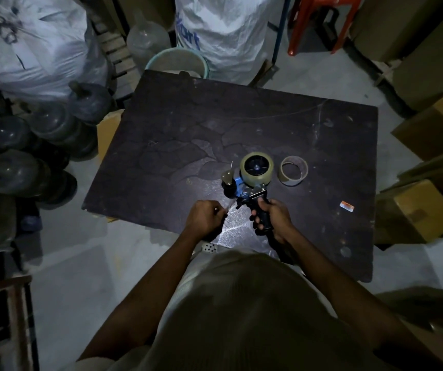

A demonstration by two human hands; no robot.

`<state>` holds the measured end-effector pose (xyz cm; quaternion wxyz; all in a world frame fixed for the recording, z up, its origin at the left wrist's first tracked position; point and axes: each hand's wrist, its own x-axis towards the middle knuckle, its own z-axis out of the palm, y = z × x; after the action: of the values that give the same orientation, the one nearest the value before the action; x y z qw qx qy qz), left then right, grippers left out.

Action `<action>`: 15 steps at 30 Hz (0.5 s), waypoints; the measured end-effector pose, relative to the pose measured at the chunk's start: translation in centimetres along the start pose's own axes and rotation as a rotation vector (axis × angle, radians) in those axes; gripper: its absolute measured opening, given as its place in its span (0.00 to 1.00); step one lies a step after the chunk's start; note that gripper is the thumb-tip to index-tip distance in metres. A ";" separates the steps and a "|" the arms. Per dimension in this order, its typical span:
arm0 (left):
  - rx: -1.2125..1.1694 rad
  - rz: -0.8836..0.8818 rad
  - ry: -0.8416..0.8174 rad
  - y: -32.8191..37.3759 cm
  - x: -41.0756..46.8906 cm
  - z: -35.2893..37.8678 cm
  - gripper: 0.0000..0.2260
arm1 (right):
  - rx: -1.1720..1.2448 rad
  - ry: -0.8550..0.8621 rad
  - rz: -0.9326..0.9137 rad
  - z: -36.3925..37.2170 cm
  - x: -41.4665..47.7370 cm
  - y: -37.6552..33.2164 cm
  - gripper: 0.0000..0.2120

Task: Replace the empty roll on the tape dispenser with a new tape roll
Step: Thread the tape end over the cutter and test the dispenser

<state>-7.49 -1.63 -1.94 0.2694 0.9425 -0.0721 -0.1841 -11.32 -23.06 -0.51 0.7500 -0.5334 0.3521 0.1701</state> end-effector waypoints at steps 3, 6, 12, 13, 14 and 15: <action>0.006 0.006 -0.020 0.5 -0.1 -0.4 0.09 | 0.004 0.001 0.013 -0.1 0.2 0.1 0.09; -0.011 0.017 -0.047 0.6 -0.2 -0.6 0.09 | 0.002 0.012 0.011 -0.2 0.2 0.2 0.12; -0.031 0.004 -0.054 0.3 -0.2 -1.1 0.10 | -0.004 0.009 0.009 -1.0 0.7 0.8 0.17; -0.032 -0.004 -0.055 -0.1 -0.2 -1.2 0.10 | -0.007 0.012 0.010 -1.2 0.9 1.0 0.17; -0.025 -0.011 -0.057 -0.4 -0.2 -1.5 0.10 | -0.010 0.013 0.013 -1.3 1.0 1.2 0.17; -0.019 -0.015 -0.061 -0.7 -0.3 -1.8 0.10 | -0.014 0.010 0.017 -1.5 1.0 1.3 0.18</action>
<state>-7.03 -0.15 -0.81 0.2746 0.9344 -0.0714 -0.2154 -11.93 -24.03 -2.41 0.7431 -0.5364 0.3592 0.1762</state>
